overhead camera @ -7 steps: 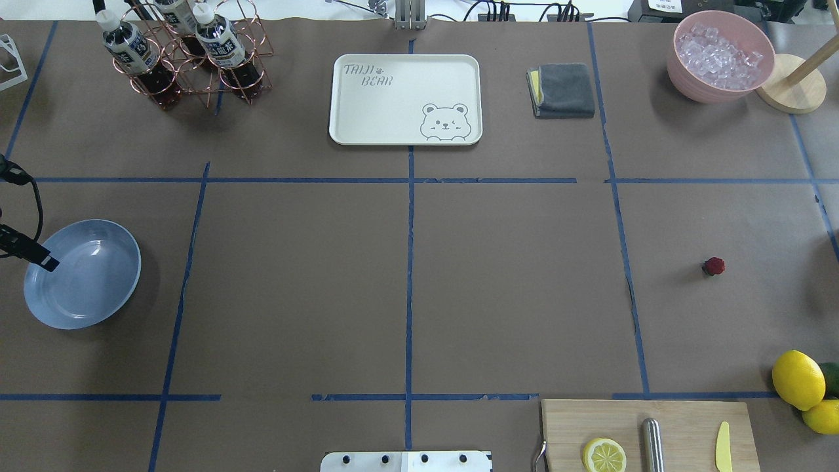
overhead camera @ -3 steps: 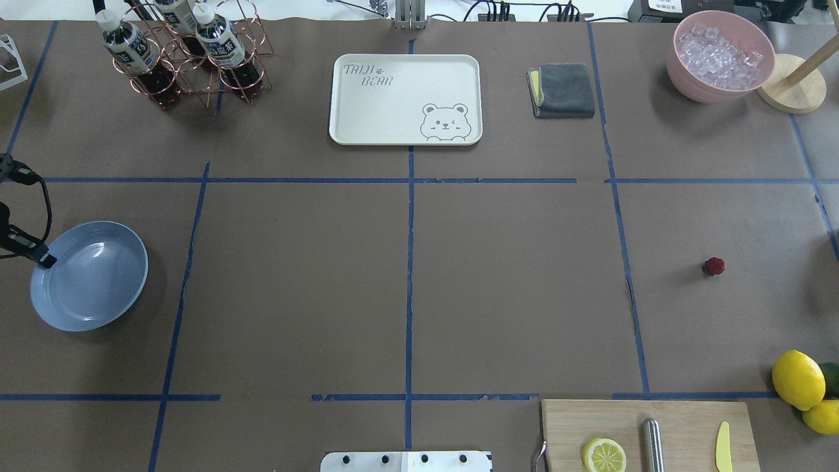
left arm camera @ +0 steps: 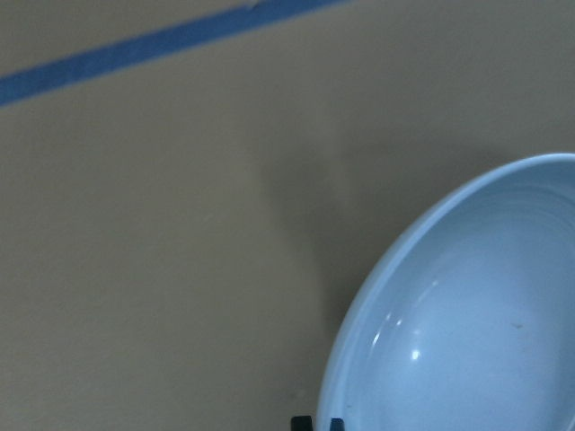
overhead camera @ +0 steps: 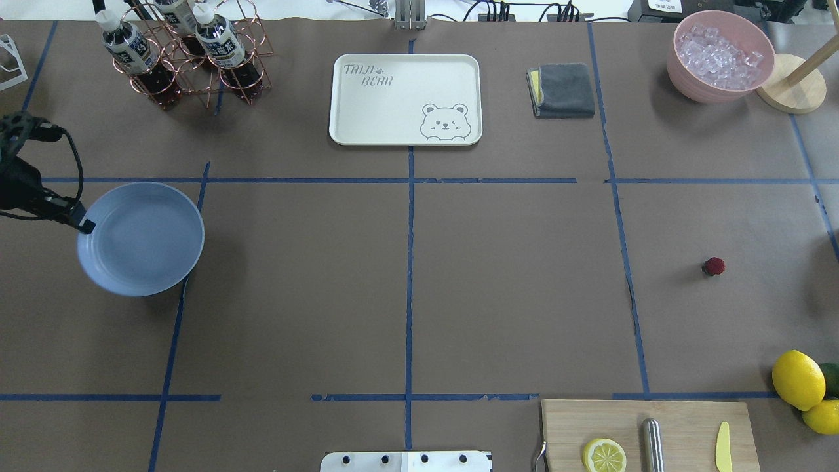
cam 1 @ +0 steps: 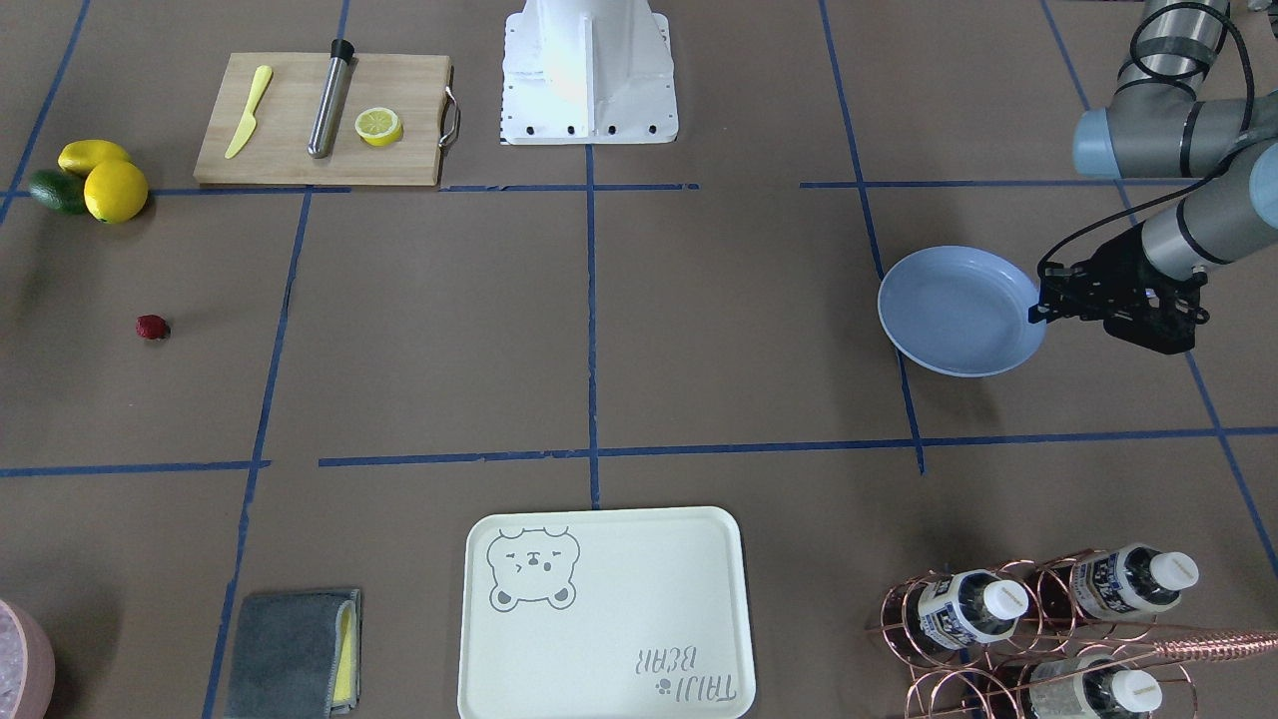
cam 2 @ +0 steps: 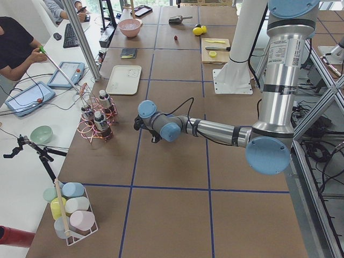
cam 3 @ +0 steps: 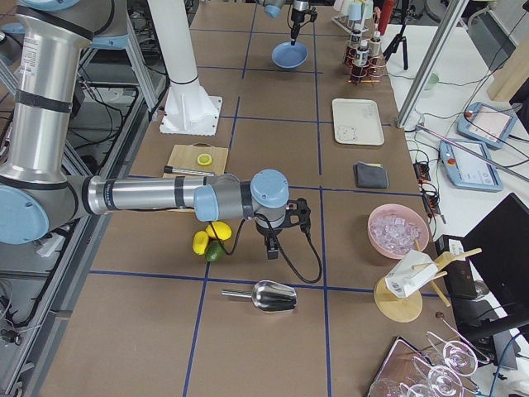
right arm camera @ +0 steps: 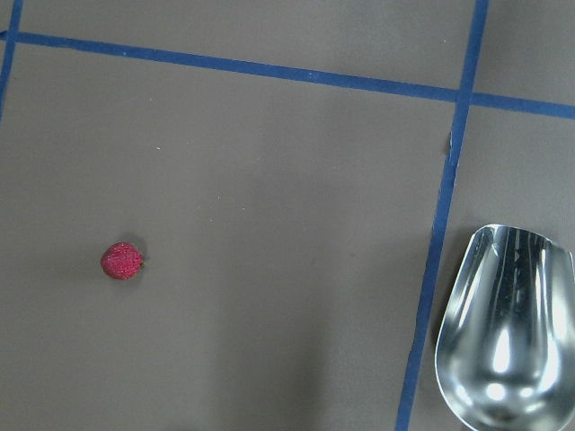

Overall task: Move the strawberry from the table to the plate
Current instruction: 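Slide the blue plate with the left gripper toward the table center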

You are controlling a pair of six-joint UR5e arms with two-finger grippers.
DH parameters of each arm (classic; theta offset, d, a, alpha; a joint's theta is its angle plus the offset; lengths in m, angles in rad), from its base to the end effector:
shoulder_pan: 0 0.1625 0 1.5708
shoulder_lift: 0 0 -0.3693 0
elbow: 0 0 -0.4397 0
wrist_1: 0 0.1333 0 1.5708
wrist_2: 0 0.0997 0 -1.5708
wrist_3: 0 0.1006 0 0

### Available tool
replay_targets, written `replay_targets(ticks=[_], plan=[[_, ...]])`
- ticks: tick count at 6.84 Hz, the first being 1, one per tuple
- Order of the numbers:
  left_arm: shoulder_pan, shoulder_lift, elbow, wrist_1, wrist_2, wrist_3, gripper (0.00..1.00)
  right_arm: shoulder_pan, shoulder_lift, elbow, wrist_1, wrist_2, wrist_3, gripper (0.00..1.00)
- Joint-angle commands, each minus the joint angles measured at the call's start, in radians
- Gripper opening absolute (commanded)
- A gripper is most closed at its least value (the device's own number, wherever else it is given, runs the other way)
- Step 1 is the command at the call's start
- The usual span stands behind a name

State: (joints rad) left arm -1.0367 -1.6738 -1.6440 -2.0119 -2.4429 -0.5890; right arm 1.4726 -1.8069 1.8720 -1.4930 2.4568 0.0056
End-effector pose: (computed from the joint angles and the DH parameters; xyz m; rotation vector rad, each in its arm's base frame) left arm 0.2517 -0.5361 0.4478 0.0393 1.0202 0.2189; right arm 0.0100 -0.4633 0.5417 0.0874 -0.8909 -0.1496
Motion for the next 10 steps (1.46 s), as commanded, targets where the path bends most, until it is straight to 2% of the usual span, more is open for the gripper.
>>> replay_targets(ticks=[1,2,4,6,10], plan=[[0.148,-0.125,-0.085,-0.055,0.005,-0.423,0.00,0.000,-0.003,-0.004,-0.001,-0.002,-0.001,1.00],[0.276,-0.236,-0.064,-0.098,0.019,-0.638,0.00,0.000,-0.003,-0.004,0.000,-0.002,-0.003,1.00],[0.470,-0.392,0.030,-0.100,0.215,-0.794,0.00,0.000,-0.005,-0.002,0.002,-0.002,-0.003,1.00],[0.484,-0.456,0.129,-0.131,0.220,-0.801,0.00,0.000,-0.005,-0.002,-0.001,0.001,-0.001,1.00],[0.487,-0.478,0.168,-0.143,0.255,-0.799,0.00,0.000,-0.011,-0.004,-0.003,0.007,0.000,1.00]])
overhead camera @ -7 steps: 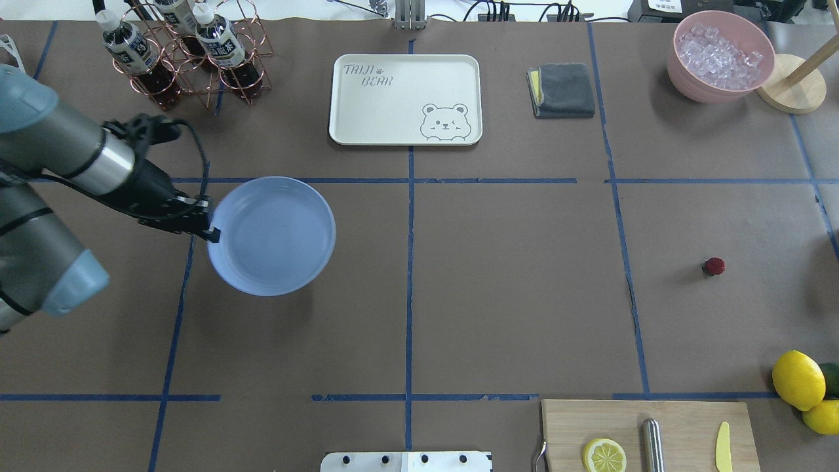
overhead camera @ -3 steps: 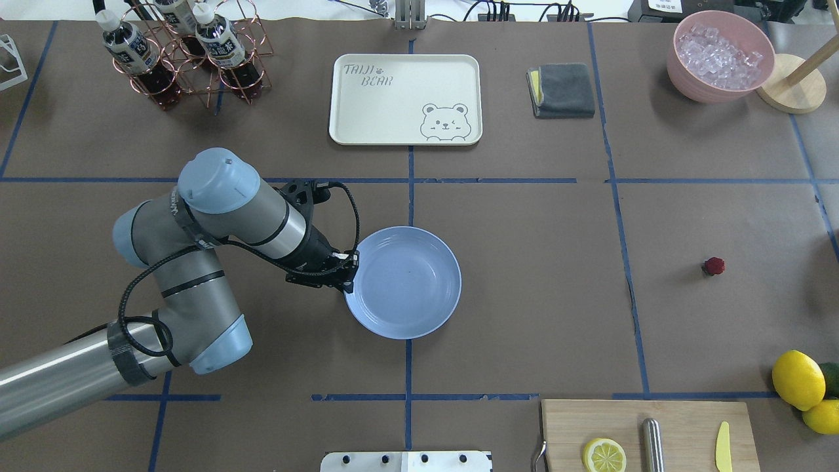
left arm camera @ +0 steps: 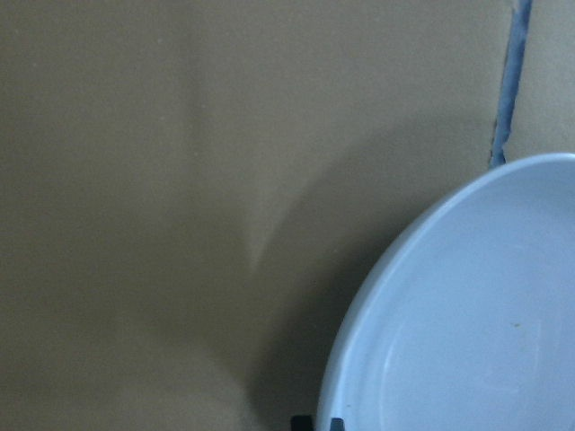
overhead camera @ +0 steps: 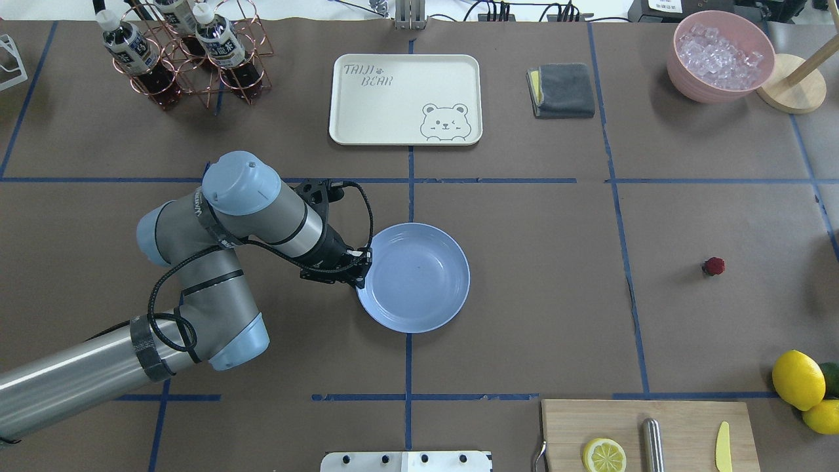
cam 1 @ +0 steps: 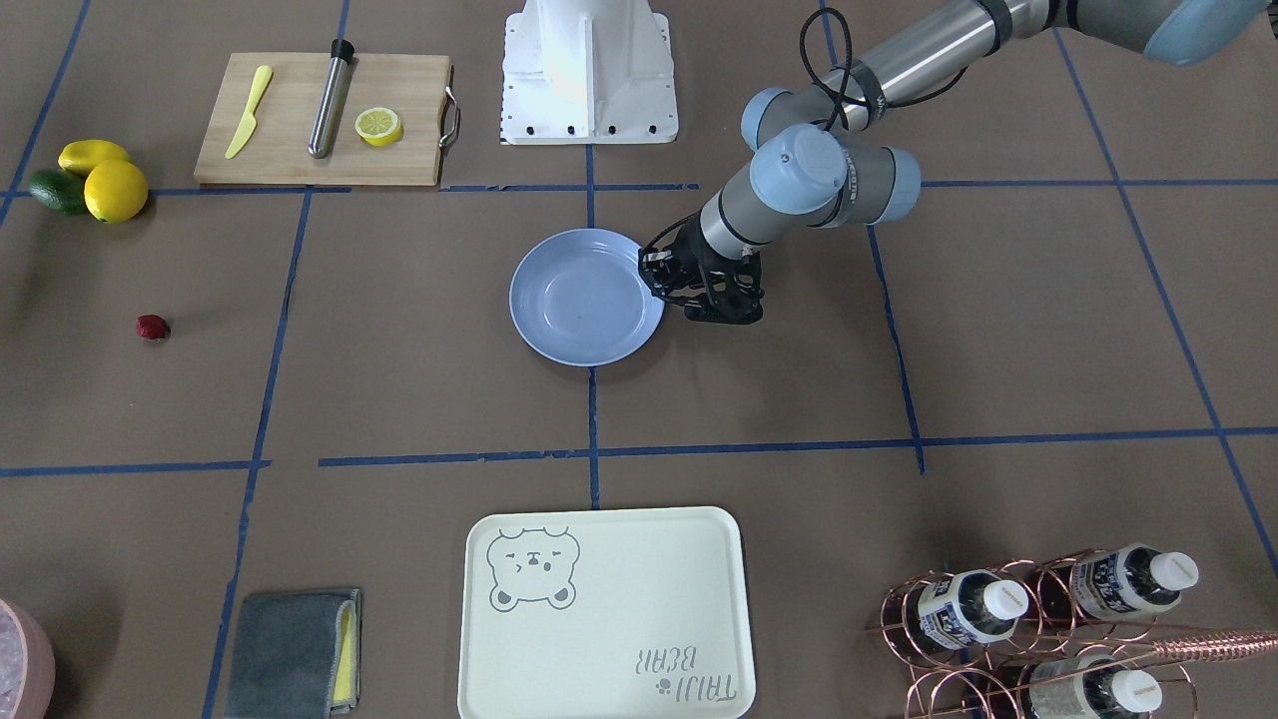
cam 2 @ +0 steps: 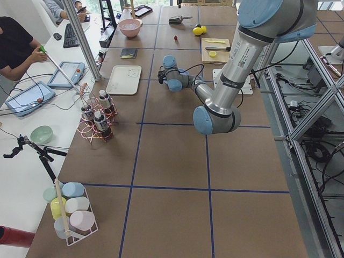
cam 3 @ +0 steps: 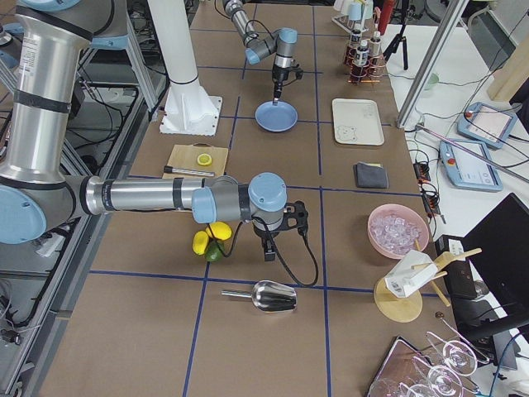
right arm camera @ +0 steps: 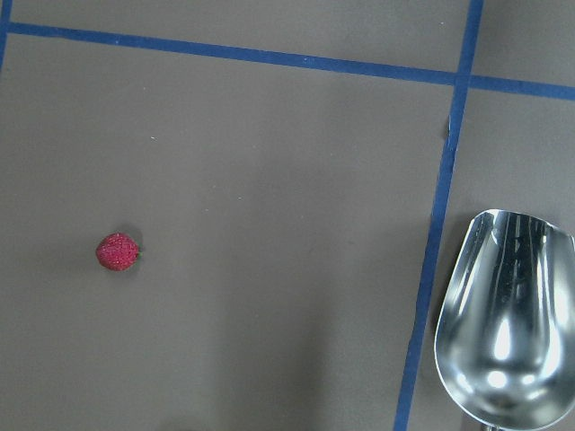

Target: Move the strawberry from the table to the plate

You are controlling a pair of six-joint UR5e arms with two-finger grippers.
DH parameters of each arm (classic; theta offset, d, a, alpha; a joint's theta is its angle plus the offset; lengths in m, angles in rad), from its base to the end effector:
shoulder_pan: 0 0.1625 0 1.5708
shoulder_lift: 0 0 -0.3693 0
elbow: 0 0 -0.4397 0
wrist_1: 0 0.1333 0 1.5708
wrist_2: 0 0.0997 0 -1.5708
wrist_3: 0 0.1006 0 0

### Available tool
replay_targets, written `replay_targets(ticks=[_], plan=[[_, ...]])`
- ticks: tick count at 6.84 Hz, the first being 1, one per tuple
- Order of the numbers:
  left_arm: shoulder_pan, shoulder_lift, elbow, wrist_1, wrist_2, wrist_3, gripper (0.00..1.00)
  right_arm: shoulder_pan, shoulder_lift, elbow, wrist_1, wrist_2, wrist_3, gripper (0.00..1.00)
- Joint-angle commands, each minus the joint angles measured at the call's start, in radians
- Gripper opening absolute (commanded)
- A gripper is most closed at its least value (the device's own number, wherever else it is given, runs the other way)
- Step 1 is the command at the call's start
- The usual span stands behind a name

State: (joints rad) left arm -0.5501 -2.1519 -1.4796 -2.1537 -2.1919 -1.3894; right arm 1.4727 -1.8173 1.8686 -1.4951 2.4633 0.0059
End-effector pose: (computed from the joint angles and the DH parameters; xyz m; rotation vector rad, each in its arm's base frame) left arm 0.5663 -0.4350 0.2158 -0.1510 1.1621 0.0074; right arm 0.0101 -0.4591 0.5481 0.0720 -0.8969 -0.1426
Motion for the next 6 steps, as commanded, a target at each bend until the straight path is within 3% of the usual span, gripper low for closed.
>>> replay_targets(ticks=[1,2,3,5,6], plan=[[0.002,0.004,0.004,0.000,0.004,0.001,0.08,0.000,-0.001,0.000,-0.001,0.000,0.000,1.00],[0.005,0.004,0.002,-0.003,0.006,0.004,0.77,-0.008,0.001,0.000,-0.001,0.000,0.002,1.00],[0.004,0.009,-0.007,-0.046,0.004,0.000,0.86,-0.037,0.003,0.000,0.006,-0.004,0.040,1.00],[0.001,0.039,-0.078,-0.071,0.004,-0.025,0.91,-0.170,0.003,-0.011,0.219,-0.030,0.334,1.00],[0.001,0.058,-0.109,-0.071,0.006,-0.026,0.91,-0.266,0.003,-0.020,0.349,-0.111,0.493,1.00]])
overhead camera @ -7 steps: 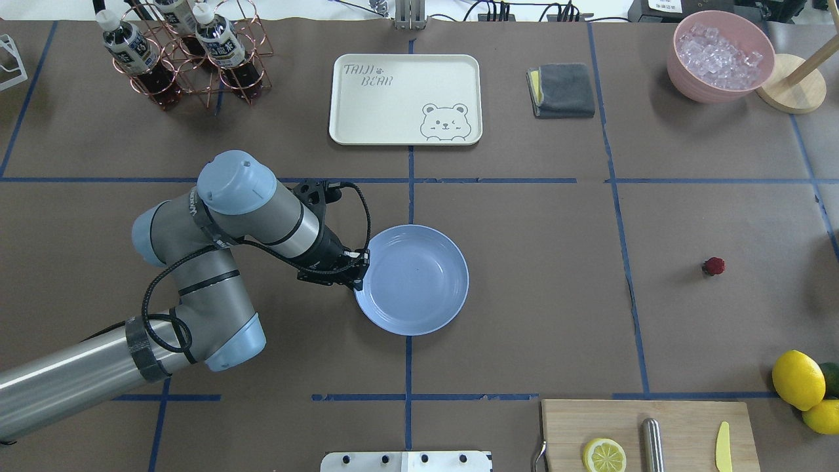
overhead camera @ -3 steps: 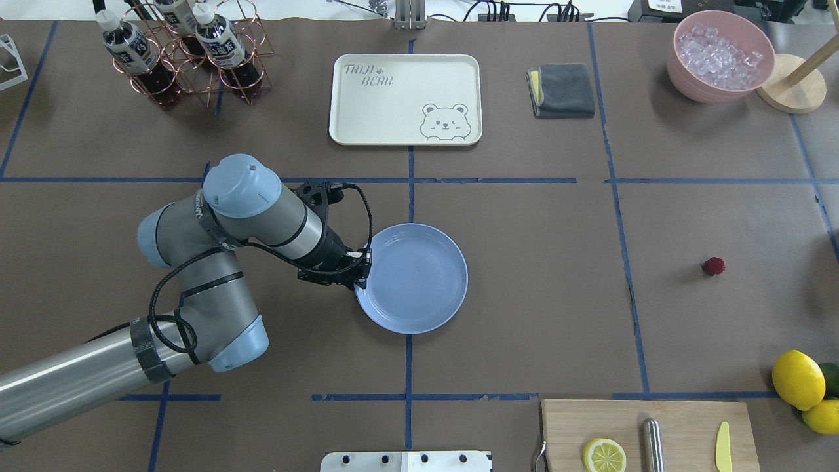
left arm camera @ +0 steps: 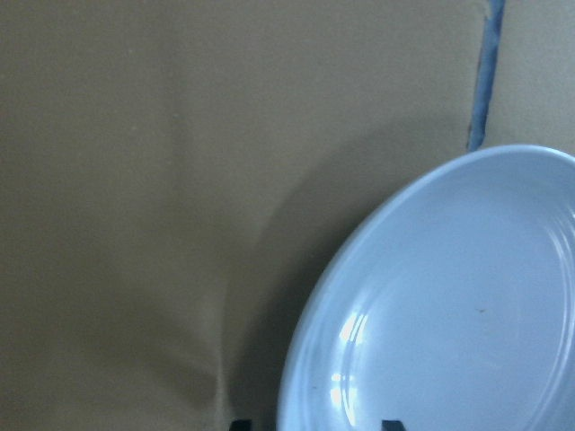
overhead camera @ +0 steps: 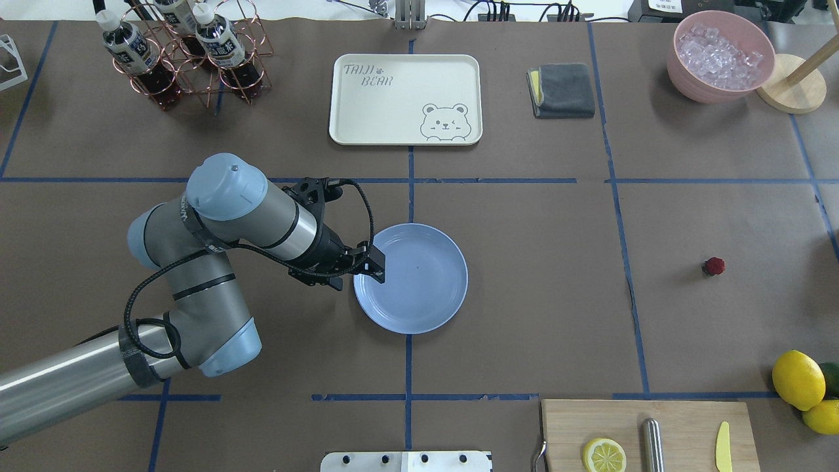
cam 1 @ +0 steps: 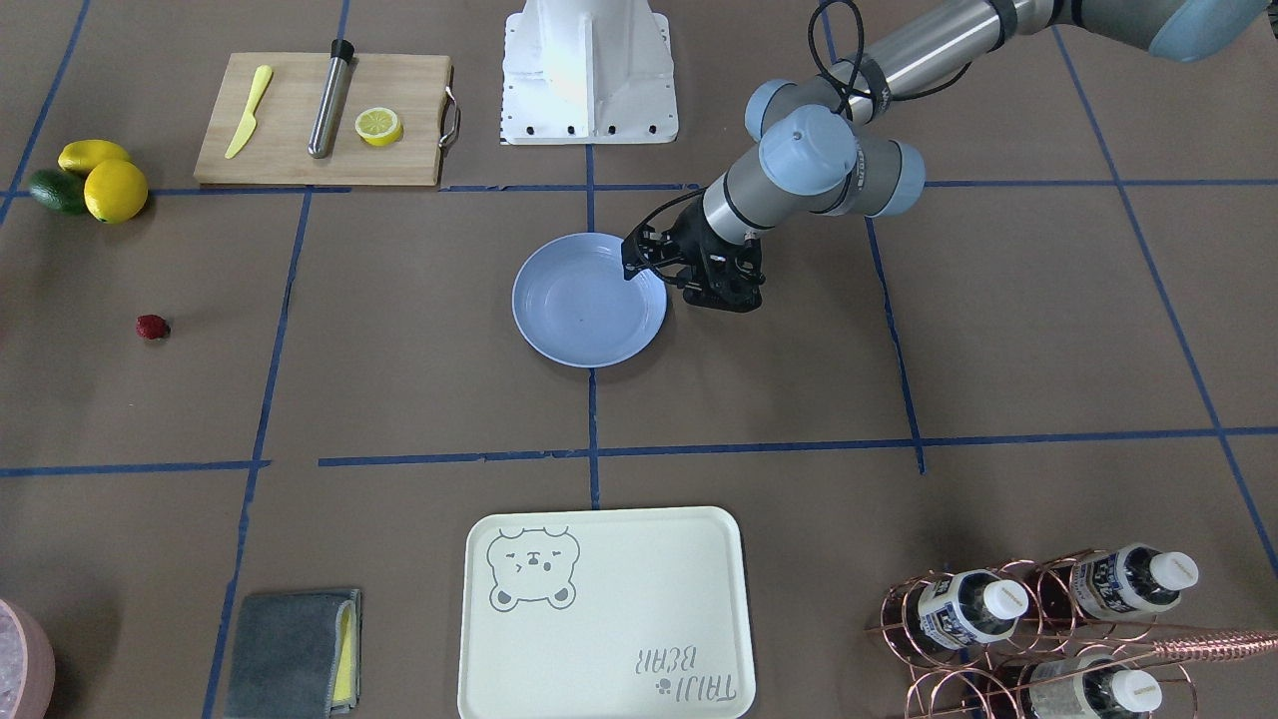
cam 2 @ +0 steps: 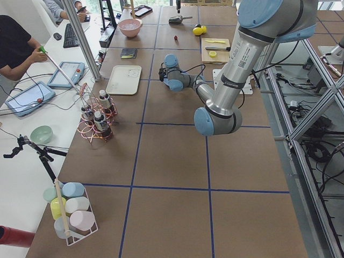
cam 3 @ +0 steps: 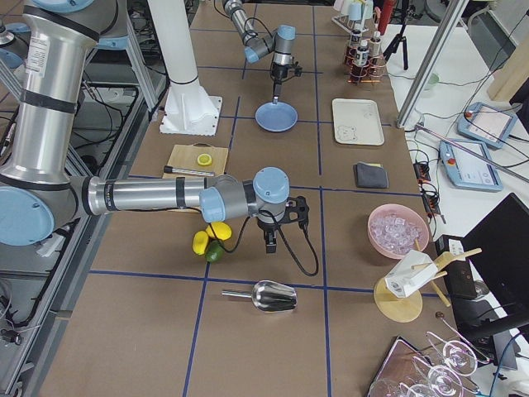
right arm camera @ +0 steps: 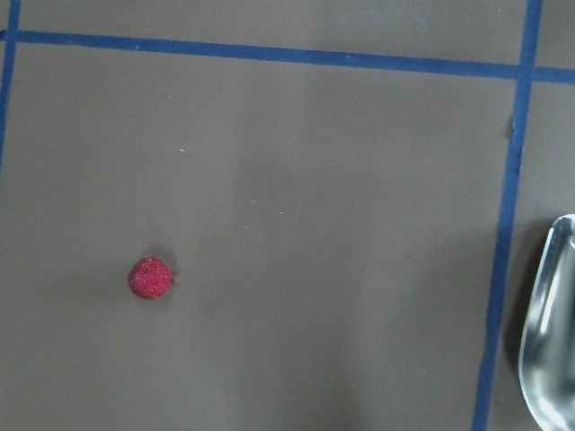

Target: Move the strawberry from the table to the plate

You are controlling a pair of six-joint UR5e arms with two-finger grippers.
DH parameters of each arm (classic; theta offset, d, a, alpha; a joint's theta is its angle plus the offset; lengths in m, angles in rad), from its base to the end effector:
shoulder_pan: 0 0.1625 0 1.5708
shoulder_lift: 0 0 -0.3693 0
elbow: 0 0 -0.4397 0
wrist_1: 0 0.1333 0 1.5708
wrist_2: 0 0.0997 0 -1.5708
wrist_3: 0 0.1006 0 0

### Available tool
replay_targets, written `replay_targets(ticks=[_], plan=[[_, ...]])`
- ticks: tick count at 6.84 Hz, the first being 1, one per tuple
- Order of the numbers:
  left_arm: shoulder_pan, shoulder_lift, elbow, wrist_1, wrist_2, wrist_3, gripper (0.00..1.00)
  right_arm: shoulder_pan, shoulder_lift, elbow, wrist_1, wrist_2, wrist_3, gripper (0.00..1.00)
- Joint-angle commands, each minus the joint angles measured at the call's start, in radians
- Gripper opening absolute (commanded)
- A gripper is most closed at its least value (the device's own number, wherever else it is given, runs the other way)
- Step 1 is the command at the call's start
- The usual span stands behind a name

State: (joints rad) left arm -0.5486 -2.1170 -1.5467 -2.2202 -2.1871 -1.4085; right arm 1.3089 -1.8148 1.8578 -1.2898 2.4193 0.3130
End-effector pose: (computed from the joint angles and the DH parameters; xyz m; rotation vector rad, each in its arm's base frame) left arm 0.5473 -0.4226 0.1988 -0.1145 1.2428 0.0259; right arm -0.0647 -0.4648 0.5333 0.0533 -0.8922 -0.0898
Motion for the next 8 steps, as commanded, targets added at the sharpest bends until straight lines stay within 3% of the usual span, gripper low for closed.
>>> replay_targets(ticks=[1,3,6,8], plan=[[-0.001,0.025,-0.044,-0.003,0.003,-0.007,0.92,-0.200,0.009,-0.037,0.255,-0.121,0.339,1.00],[-0.001,0.026,-0.047,-0.003,0.006,-0.007,0.92,-0.380,0.053,-0.110,0.470,-0.247,0.643,0.99],[-0.001,0.026,-0.047,-0.004,0.007,-0.009,0.92,-0.451,0.097,-0.167,0.494,-0.337,0.675,0.96],[-0.001,0.028,-0.046,-0.004,0.007,-0.009,0.92,-0.470,0.106,-0.202,0.495,-0.339,0.692,0.94]])
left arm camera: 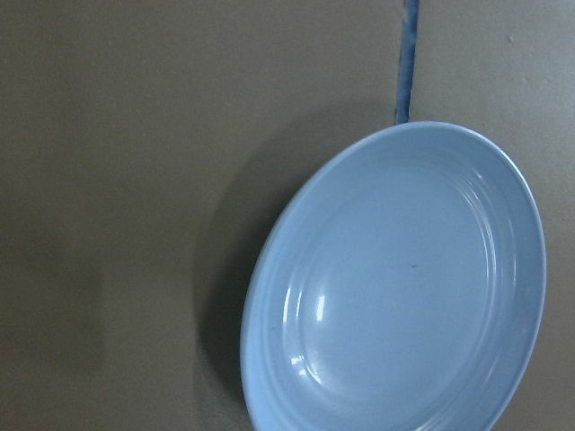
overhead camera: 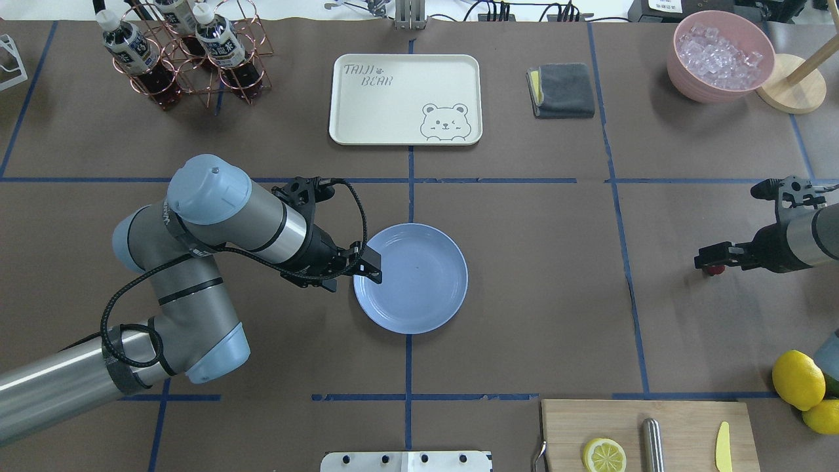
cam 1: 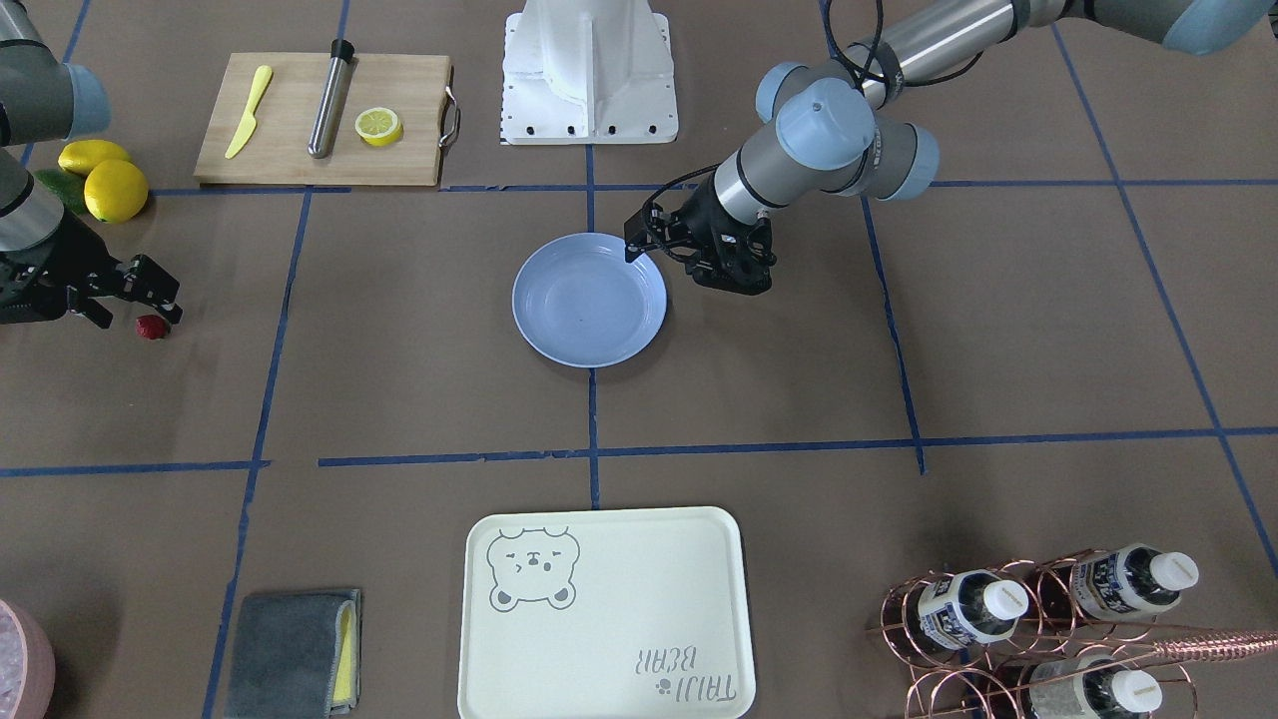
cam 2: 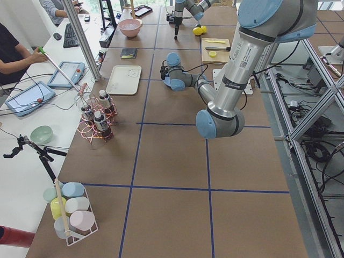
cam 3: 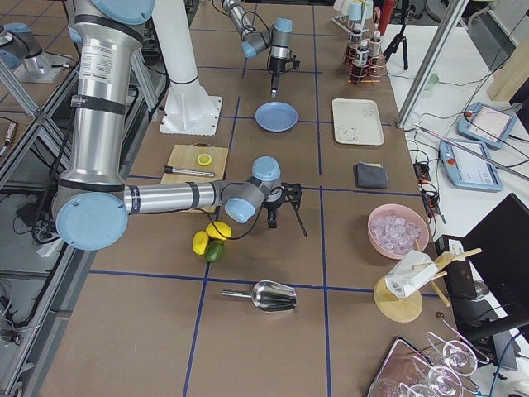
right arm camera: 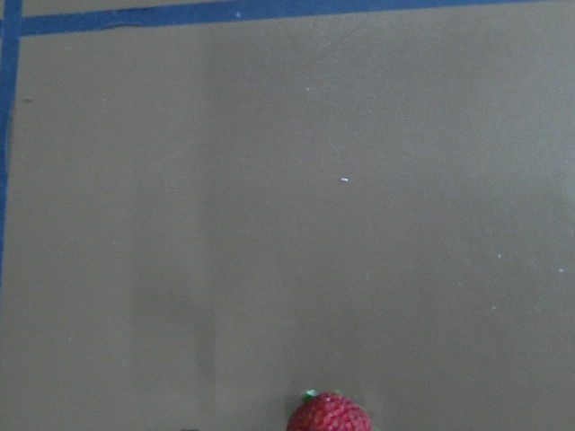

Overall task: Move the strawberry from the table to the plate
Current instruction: 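Reach the right gripper to the red strawberry and grasp it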

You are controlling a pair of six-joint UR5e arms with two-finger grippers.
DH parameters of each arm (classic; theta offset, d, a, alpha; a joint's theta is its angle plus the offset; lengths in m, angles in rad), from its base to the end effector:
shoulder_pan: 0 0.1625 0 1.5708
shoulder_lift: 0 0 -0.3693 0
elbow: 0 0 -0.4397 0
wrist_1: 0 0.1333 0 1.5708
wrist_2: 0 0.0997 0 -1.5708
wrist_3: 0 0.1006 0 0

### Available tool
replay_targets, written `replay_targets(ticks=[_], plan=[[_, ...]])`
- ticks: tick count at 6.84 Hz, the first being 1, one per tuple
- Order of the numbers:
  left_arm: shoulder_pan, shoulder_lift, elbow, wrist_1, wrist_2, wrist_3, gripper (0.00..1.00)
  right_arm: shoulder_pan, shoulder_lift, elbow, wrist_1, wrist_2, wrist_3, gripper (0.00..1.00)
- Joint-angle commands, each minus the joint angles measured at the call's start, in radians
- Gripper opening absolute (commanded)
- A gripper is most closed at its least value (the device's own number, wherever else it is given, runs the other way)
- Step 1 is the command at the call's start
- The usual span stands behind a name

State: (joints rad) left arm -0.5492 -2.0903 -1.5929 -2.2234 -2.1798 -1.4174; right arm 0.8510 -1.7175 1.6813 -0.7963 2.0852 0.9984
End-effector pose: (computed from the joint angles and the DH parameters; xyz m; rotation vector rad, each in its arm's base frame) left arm 0.5349 -0.4162 0.1940 -0.1032 1.2602 0.0218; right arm -0.2785 -0.4448 0.5414 0.0997 -0.8657 0.0709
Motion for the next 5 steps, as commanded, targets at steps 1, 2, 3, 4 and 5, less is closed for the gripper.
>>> replay_targets(ticks=[1,2,3,4,5], plan=[[0.000,0.001,0.001,-0.001,0.000,0.001,0.92,-0.012,0.012,-0.031,0.002,-0.005,0.006,0.89],[0.000,0.001,-0.001,0.001,0.000,0.000,0.92,-0.012,0.012,-0.031,0.002,-0.005,0.006,0.70],[0.000,0.001,-0.001,0.001,0.000,0.000,0.92,-0.012,0.013,-0.023,0.002,-0.005,0.006,0.36],[0.000,0.003,-0.004,-0.001,0.000,0.000,0.93,-0.010,0.013,-0.015,0.002,-0.004,0.005,0.04],[0.000,0.003,-0.006,-0.001,0.000,-0.005,0.94,-0.007,0.012,-0.014,0.002,-0.004,-0.007,0.00]])
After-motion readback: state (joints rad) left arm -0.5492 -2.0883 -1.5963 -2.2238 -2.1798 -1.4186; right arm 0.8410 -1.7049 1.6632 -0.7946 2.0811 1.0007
